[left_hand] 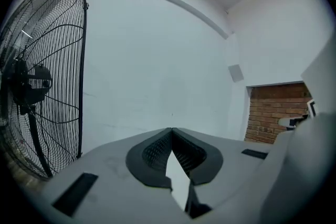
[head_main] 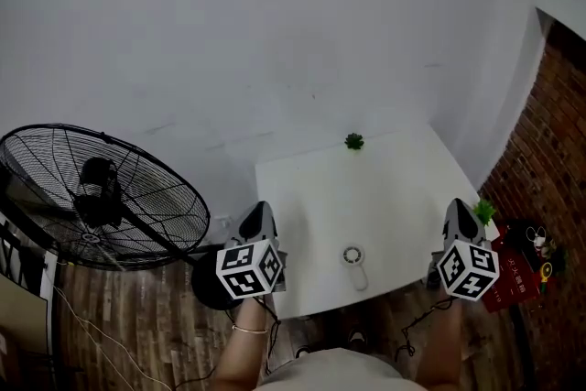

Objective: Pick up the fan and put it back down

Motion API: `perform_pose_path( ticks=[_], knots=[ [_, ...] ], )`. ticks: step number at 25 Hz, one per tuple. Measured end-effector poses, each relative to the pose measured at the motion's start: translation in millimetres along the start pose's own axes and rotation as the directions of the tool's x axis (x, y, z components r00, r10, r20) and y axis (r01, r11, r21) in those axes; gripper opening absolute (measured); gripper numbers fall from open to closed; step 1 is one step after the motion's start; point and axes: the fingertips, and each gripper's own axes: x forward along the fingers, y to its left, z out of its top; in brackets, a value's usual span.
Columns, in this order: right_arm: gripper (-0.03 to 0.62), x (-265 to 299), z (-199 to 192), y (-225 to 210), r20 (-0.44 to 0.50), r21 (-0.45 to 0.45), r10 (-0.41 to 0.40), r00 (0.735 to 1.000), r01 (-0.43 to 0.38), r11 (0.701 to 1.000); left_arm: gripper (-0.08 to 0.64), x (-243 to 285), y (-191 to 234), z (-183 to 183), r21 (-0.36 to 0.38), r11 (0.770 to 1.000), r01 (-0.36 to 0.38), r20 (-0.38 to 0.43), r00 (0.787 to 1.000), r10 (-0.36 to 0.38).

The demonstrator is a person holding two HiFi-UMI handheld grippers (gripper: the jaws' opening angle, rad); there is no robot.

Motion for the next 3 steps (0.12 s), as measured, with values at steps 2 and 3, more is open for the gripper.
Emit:
perform_pose_path(
  ticks=[2,3],
  knots=[
    [0.001,-0.8,-0.8,2.1,0.002,-0.004,0.005,1.0,-0.005,1.0,0.011,-0.3,0.4,-1.2,-0.002,1.0,0.003,0.001,1.0,-0.003],
    [0.0,-1.3,-1.2,3.0,0.003,-0.006,0.008,1.0,-0.008,1.0,0.011,-0.5,0.6,-2.0,-0.004,1.0,0.004,0.002,1.0,-0.004]
  ],
)
